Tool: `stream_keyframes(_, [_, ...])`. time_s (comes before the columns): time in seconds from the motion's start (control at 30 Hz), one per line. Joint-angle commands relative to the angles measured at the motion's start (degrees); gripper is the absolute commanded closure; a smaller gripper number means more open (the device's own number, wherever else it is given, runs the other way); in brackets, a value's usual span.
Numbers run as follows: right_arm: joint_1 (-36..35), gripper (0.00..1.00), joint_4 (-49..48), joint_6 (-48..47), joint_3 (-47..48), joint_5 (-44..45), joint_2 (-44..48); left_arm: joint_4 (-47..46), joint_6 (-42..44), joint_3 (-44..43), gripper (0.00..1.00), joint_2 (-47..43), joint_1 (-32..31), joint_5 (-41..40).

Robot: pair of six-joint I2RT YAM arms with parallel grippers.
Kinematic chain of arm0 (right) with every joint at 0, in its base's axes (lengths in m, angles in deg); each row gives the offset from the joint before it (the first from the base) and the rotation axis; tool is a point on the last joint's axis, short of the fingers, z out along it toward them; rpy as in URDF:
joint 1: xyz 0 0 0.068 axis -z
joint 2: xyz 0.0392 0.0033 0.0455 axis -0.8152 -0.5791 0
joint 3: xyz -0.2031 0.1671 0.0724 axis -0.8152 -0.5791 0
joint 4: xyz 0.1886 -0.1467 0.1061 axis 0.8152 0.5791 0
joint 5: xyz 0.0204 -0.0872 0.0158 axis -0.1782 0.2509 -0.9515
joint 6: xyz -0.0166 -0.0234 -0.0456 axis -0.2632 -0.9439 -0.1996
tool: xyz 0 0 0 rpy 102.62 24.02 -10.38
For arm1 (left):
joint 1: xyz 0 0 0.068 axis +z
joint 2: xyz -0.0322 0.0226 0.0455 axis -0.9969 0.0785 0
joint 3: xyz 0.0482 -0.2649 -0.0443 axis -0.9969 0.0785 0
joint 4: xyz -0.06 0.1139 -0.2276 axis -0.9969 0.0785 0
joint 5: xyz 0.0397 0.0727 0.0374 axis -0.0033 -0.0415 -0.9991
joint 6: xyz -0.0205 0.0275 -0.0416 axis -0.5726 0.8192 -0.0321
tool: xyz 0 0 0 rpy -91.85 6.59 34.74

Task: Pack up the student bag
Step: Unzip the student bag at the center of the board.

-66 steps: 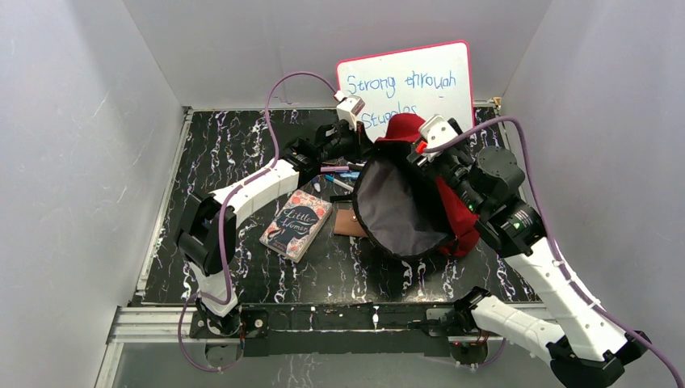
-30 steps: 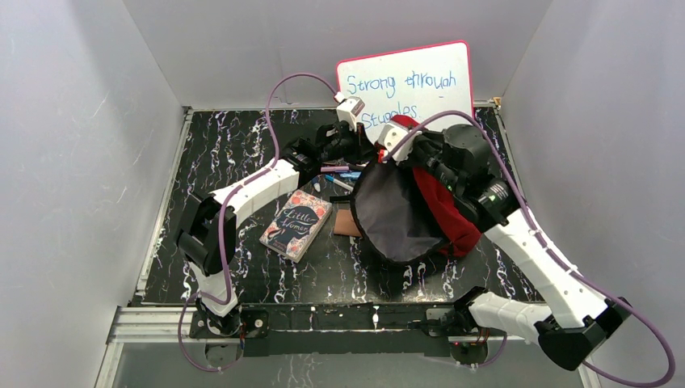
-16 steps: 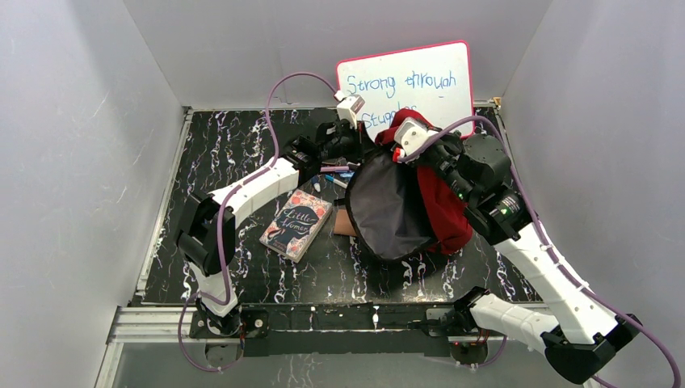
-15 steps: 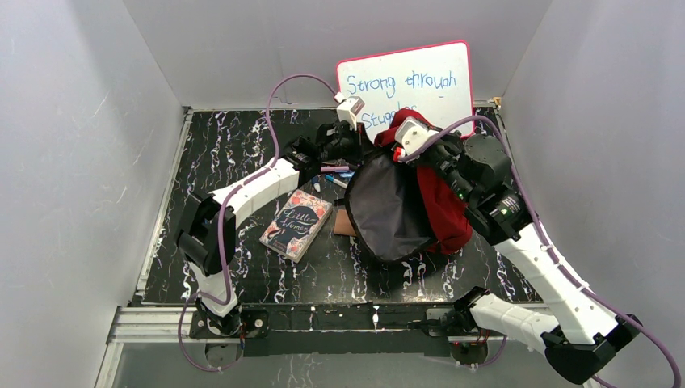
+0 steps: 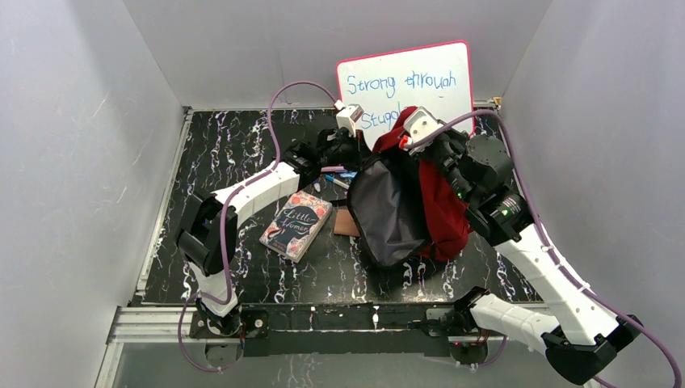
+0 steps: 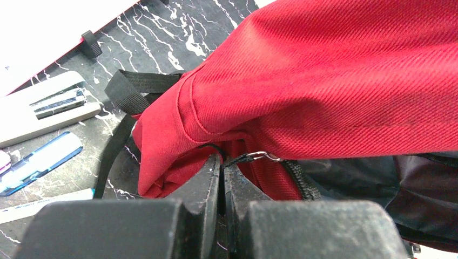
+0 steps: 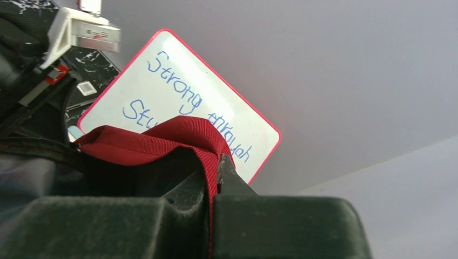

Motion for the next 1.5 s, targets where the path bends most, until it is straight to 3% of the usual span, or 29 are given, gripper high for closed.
stream_keyframes(0.0, [0.1, 1.00, -14.0, 2.7, 3.4, 7.9, 3.3, 2.5, 1.2, 2.1, 1.00, 0.3, 0.6, -3.2])
stream_keyframes(0.3, [0.1, 1.00, -12.1, 4.0, 2.1, 12.3, 3.6, 2.3, 0.1, 1.2, 0.97, 2.5, 0.8, 0.6])
stream_keyframes(0.53, [0.1, 1.00, -11.6, 5.9, -0.4, 17.3, 4.0, 1.9, -0.5, 1.7, 0.53, 0.0, 2.2, 0.4])
stream_keyframes(0.7, [0.1, 1.00, -10.4, 7.1, -1.8, 17.9, 4.4, -0.8, -2.0, 6.1, 0.41, -4.8, 4.4, 0.4])
stream_keyframes(1.1, [0.1, 1.00, -8.2, 8.4, -3.2, 16.9, 5.6, -2.2, 0.7, 17.3, 0.36, -15.5, 6.3, 0.9])
stream_keyframes(1.3, [0.1, 1.00, -7.1, 9.6, -2.9, 14.0, 6.4, -18.1, 4.8, 24.1, 0.36, -17.5, 6.5, 17.0])
stream_keyframes(1.47, [0.1, 1.00, -5.5, 10.7, -2.7, 11.4, 7.0, -20.1, 6.6, 20.7, 0.36, -12.2, 6.5, 23.0])
